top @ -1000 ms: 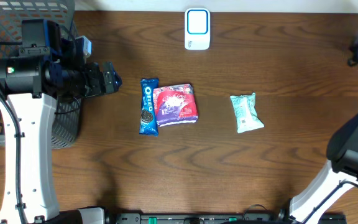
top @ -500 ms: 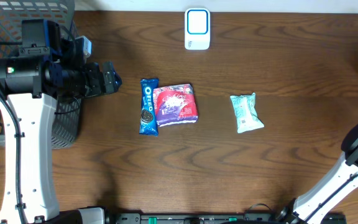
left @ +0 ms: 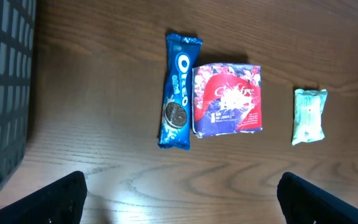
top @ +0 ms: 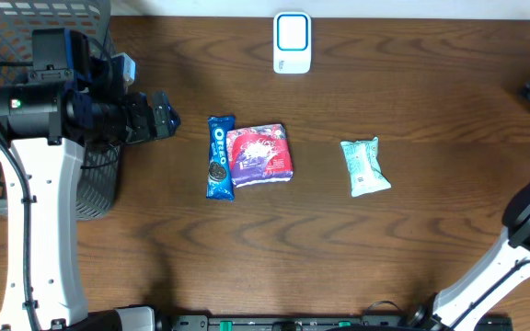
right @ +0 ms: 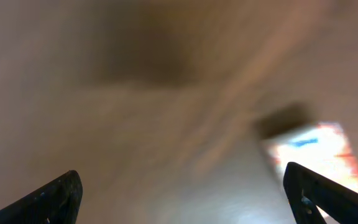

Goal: Scan the item barcode
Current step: 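Move the right gripper back to the green wipes pack and grasp it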

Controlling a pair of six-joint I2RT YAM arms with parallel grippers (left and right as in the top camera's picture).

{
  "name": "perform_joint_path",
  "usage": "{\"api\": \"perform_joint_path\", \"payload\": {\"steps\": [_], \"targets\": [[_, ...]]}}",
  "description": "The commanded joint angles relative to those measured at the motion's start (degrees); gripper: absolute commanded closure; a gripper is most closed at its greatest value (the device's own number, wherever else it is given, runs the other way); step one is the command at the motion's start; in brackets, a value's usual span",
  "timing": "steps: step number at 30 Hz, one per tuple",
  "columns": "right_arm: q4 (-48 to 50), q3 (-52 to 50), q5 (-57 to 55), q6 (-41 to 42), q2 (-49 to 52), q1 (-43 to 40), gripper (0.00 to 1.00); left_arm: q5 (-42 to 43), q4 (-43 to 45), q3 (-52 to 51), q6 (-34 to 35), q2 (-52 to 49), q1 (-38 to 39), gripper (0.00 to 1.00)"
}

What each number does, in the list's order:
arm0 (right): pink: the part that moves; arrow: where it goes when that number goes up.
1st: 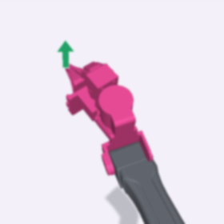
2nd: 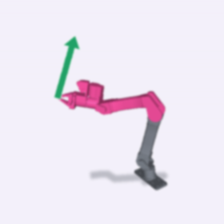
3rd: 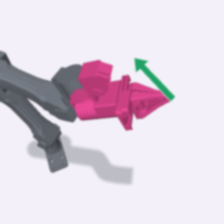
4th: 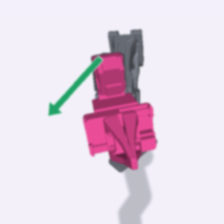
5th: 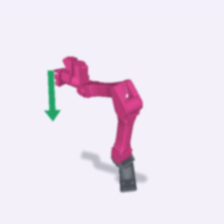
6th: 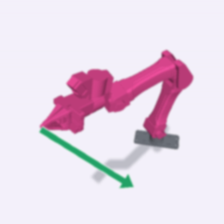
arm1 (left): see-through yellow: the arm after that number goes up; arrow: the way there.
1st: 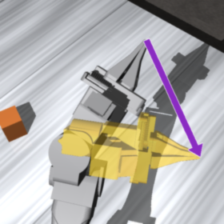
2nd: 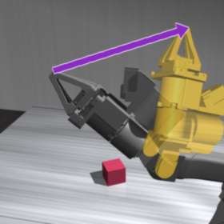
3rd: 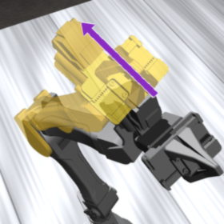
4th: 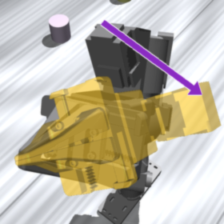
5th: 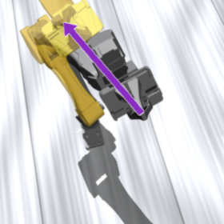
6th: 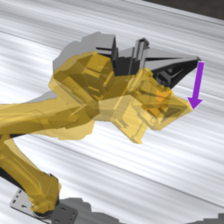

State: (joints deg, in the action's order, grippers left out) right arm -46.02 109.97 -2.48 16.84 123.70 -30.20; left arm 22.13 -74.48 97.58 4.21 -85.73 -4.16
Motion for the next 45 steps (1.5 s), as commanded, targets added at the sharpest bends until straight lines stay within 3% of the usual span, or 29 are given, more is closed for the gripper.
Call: {"api": "perform_joint_path", "payload": {"steps": [1, 7, 15, 18, 26, 31, 39, 45], "targets": [[-1.7, 0.1, 17.8, -1.2, -7.2, 4.0, 0.01, -0.3, -0.1, 0.2, -0.7, -0.2, 0.1, 0.02], [-10.5, 0.0, 29.2, -4.9, -8.9, 10.7, 0.01, -0.3, -0.1, 0.2, -0.7, -0.2, 0.1, 0.02], [-25.6, -0.4, 19.3, -10.0, -5.5, 19.6, 0.03, -0.3, -0.1, 0.2, -0.7, -0.2, 0.1, 0.02], [-27.6, -2.0, 20.0, -12.5, -4.0, 21.7, 0.08, -0.3, -0.1, 0.2, -0.7, -0.2, 0.1, 0.02], [-25.0, -13.1, 29.8, -18.7, -2.6, 23.1, 0.12, -0.3, -0.1, 0.2, -0.7, -0.2, 0.1, 0.02], [-19.9, -20.1, 29.8, -18.6, -2.6, 23.1, 0.19, -0.3, -0.1, 0.2, -0.7, -0.2, 0.1, 0.02], [-12.7, -26.3, 31.9, -18.6, -2.6, 23.1, 0.41, -0.3, -0.1, 0.2, -0.7, -0.2, 0.1, 0.02], [-8.1, -30.5, 34.1, -16.2, -2.6, 23.2, 0.42, -0.3, -0.1, 0.2, -0.7, -0.2, 0.1, 0.02]]}}
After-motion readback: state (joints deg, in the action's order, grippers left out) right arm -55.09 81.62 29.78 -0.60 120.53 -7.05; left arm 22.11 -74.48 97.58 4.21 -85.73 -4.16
